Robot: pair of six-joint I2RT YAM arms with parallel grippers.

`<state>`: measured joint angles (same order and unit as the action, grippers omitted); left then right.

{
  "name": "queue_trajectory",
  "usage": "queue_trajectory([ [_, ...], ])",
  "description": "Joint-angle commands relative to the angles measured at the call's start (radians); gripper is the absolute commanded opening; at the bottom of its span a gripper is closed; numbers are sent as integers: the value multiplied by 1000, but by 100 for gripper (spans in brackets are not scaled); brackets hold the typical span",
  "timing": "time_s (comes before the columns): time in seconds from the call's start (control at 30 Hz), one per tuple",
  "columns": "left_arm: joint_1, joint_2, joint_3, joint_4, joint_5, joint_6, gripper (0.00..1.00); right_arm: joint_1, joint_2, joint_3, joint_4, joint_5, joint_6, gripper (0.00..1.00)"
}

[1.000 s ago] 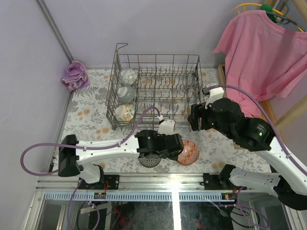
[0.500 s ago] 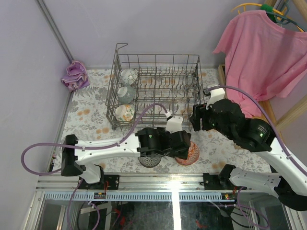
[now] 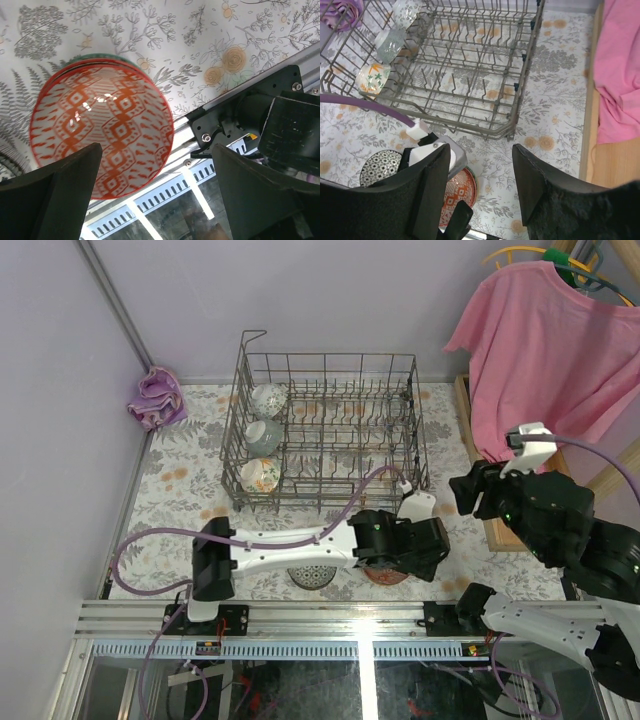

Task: Load the bowls into the dish rack
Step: Pick up the bowl from the center of the board.

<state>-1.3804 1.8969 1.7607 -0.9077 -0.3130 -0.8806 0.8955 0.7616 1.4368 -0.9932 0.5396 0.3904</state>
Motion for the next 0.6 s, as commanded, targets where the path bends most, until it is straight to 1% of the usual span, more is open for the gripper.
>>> queue_trajectory([
  [0.0, -3, 71, 79, 24, 28, 42, 92, -6, -26, 28, -38, 66, 3, 59],
  [0.07, -3, 95, 89, 23, 32, 43, 91, -5, -37, 34, -48, 73, 0, 59],
  [0.33, -2, 153, 90, 20, 45, 40, 75, -5, -58, 16, -52, 76, -13, 59],
  [0.43, -1, 160, 96, 18, 49, 38, 63, -5, -65, 10, -48, 71, -17, 59],
  [0.5, -1, 159, 98, 19, 51, 39, 48, -5, -67, 8, -46, 70, -17, 59],
  [0.53, -1, 158, 99, 19, 50, 39, 38, -5, -68, 6, -46, 70, -18, 59],
  [0.57, -2, 155, 99, 19, 53, 38, 32, -5, -67, 4, -44, 70, -19, 59],
])
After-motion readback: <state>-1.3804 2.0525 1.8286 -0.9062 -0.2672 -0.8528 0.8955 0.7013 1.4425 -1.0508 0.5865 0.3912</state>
